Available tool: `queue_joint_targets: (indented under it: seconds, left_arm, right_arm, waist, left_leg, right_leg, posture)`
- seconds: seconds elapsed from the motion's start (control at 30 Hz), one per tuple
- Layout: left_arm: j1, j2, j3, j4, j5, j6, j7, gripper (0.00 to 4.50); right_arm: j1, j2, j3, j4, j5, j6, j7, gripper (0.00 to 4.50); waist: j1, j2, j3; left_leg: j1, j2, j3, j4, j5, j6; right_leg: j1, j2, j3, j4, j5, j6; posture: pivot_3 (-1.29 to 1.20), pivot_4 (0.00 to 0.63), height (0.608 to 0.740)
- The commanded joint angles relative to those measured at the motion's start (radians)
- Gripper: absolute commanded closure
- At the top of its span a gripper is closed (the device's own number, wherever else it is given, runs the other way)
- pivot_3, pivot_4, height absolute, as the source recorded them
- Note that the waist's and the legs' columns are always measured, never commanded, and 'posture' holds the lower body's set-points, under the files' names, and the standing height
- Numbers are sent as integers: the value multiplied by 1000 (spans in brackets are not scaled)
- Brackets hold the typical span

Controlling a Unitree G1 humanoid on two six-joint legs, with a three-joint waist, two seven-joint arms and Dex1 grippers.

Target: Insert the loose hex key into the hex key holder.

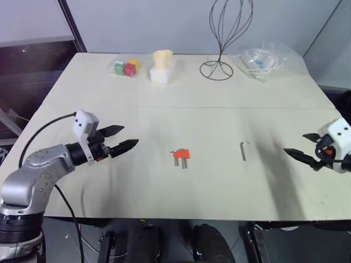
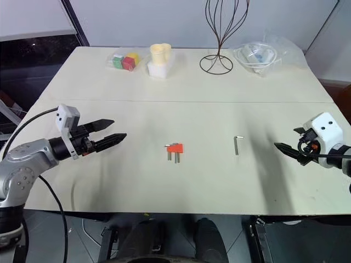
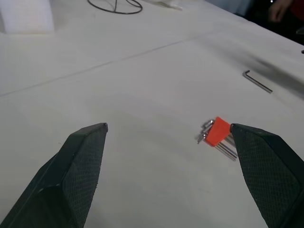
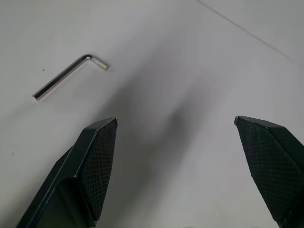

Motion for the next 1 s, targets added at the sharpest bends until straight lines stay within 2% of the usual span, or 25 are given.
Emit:
queue_joint_targets:
  seconds: [0.03, 0.5, 0.77, 1.0]
  left_arm:
    - [-10, -11, 33, -31, -17, -11, 20, 187]
    - [23, 0, 27, -44, 16, -49, 17, 187]
    - [-32, 9, 13, 20, 42, -67, -11, 187]
    - [-89, 51, -33, 63, 48, -81, -142, 187]
  right_arm:
    - [-22, 6, -12, 6, -5, -27, -4, 393]
    - [-22, 22, -8, 21, -5, -38, -4, 393]
    - [-11, 36, -10, 11, -6, -46, -19, 393]
    - [-8, 29, -17, 4, 0, -45, -13, 393]
  waist:
    - [0, 0, 0]
    - [1, 0, 0]
    - [0, 0, 0]
    - [0, 0, 0]
  left_leg:
    - [0, 0, 0, 0, 0, 0]
    - [0, 0, 0, 0, 0, 0]
    - [0, 0, 0, 0, 0, 0]
    - [0, 0, 0, 0, 0, 0]
  right_leg:
    - [0, 0, 0, 0, 0, 0]
    - [1, 0, 0, -1, 0, 0]
    - [1, 0, 0, -1, 0, 0]
    - [1, 0, 0, -1, 0, 0]
  posture:
    - [0, 150, 740]
    - [0, 150, 740]
    - [0, 150, 740]
    - [0, 150, 740]
